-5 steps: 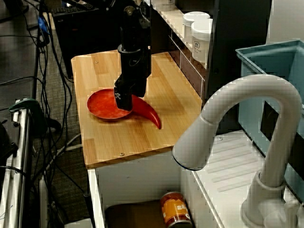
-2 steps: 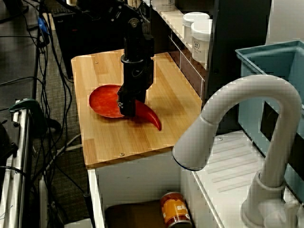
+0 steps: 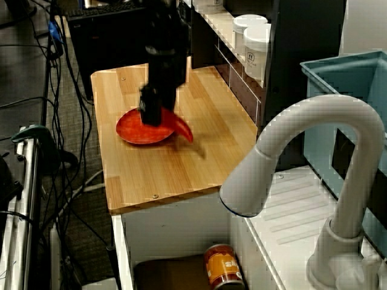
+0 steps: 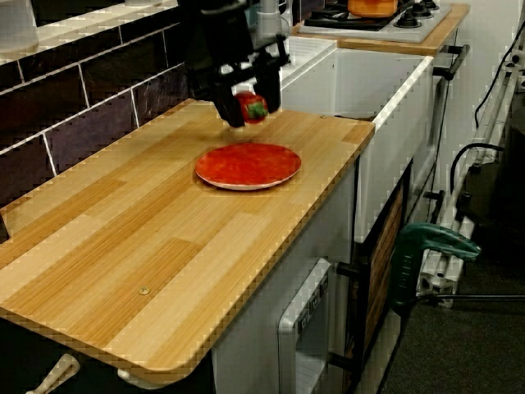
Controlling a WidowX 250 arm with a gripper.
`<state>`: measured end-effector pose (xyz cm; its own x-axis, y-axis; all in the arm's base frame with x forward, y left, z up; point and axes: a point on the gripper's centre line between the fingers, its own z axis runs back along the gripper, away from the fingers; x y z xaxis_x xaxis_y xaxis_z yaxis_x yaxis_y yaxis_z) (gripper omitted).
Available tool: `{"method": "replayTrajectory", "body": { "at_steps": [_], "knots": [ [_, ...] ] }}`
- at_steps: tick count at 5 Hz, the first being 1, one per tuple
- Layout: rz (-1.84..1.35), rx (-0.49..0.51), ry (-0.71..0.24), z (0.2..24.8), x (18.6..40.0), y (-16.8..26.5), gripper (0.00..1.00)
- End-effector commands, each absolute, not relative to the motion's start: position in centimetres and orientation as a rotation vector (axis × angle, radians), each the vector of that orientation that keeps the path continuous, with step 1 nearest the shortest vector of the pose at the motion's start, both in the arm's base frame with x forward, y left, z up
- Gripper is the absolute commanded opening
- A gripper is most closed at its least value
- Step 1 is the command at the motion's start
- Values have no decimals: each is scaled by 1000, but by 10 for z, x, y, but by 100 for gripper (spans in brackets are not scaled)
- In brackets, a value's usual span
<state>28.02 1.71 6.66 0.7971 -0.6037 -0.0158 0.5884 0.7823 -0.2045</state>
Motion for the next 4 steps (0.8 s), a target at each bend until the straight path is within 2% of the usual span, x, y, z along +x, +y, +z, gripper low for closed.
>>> {"method": "replayTrajectory", "body": {
  "at_steps": [1,2,3,4],
  "knots": [
    [-616,-221,-44,117,249,49,0],
    [-589,-200,-46,116,228,68,0],
    [-566,-144,-54,102,211,76,0],
    [-603,-23,-22,98,202,87,0]
  ]
}}
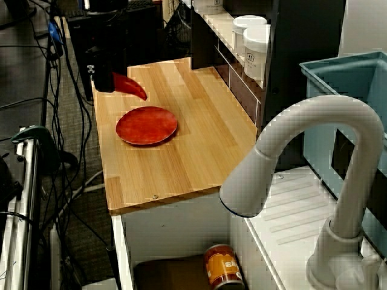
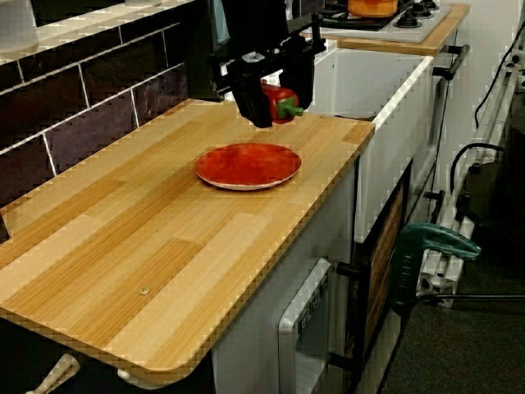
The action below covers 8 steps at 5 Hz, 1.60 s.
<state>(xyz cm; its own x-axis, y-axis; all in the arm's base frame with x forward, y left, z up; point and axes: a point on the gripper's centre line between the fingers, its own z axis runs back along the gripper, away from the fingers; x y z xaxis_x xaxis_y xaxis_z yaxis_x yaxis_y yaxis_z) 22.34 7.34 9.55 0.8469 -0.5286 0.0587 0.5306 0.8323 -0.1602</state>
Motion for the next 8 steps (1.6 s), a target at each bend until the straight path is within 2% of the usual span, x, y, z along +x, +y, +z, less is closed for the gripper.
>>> {"method": "replayTrajectory", "body": {
  "at_steps": [1,2,3,4,7,8],
  "knots": [
    [-630,45,-12,100,200,107,0],
    [-609,63,-19,101,200,125,0],
    [-482,136,-44,99,194,155,0],
    [-410,122,-53,96,193,176,0],
    [-381,91,-15,63,217,189,0],
    [-393,55,27,43,229,187,0]
  ]
}}
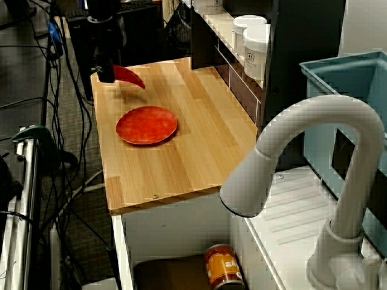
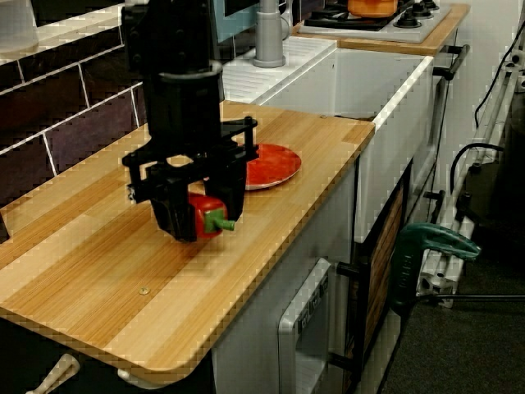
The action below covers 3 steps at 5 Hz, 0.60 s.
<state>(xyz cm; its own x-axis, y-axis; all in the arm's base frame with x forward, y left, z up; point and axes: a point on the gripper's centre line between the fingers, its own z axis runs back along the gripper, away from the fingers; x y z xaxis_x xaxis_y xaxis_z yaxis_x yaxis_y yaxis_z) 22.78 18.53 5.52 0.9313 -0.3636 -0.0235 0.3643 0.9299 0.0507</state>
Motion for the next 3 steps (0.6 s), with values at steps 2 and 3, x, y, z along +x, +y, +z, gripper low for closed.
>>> {"method": "replayTrajectory", "body": {
  "at_steps": [2,3],
  "knots": [
    [-390,11,56,30,240,177,0],
    [-377,0,63,34,241,179,100]
  ]
}}
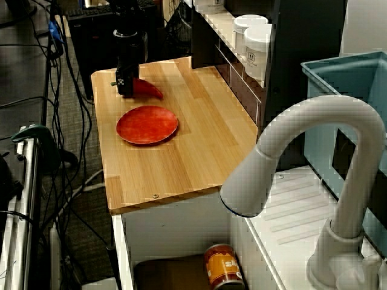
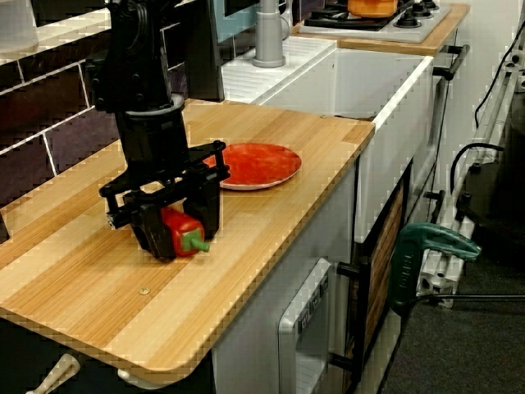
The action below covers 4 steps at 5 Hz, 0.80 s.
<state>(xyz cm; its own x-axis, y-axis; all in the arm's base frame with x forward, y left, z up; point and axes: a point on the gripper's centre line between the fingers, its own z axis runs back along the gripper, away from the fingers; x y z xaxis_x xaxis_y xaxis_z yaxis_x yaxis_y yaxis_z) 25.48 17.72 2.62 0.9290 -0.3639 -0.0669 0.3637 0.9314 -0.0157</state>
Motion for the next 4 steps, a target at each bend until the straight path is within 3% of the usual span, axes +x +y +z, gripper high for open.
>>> {"method": "replayTrajectory", "body": {
  "at_steps": [1,4],
  "knots": [
    [-367,-33,64,42,237,182,100],
    [-317,-160,19,89,223,194,100]
  ]
}}
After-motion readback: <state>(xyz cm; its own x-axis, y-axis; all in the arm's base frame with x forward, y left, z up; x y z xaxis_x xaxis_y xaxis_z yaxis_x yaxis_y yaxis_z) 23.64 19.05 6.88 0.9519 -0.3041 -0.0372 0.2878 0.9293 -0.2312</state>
